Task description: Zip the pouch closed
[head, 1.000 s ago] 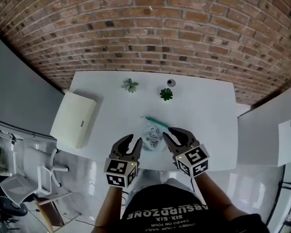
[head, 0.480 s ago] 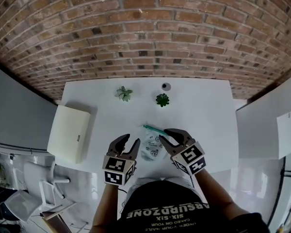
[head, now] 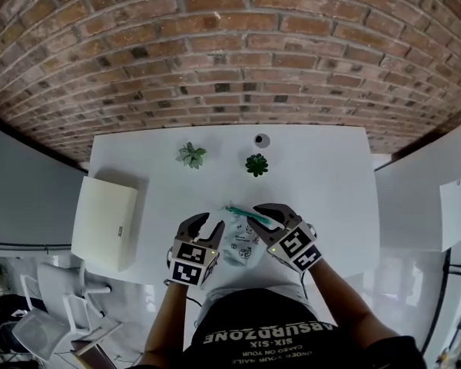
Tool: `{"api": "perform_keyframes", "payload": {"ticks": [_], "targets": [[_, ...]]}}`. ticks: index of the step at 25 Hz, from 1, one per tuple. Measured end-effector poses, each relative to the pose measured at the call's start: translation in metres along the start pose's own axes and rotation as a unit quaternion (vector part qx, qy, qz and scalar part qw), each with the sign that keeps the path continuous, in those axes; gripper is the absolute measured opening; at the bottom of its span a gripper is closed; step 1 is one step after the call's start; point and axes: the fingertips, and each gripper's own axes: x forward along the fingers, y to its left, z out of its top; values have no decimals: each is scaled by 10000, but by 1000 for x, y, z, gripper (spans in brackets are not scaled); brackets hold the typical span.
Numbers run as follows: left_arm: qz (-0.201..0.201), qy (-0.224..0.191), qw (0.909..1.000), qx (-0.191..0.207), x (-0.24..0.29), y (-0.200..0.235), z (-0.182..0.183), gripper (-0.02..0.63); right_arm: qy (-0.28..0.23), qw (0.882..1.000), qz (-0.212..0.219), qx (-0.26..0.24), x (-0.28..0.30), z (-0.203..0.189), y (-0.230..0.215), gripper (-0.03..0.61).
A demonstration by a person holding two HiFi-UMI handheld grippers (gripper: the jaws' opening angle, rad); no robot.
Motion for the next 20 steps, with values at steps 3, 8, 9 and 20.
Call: {"api": "perform_keyframes", "payload": {"ticks": [3,8,9,20], "targets": [[-71,130,9998,105,13,4,0,141,200,9997,80,-104,14,-7,-10,92],[-174,404,9988,217,33,10,-13,140,447,9979,254,-385,35,-20,-18,92],[-196,462,9985,240,37,11,-16,140,466,9974,304,-468,39,-21,-19,92],[-465,1067,9915,580,80,19,-48,140,973,9792,963,-1495,82,-34,-26,92]]}}
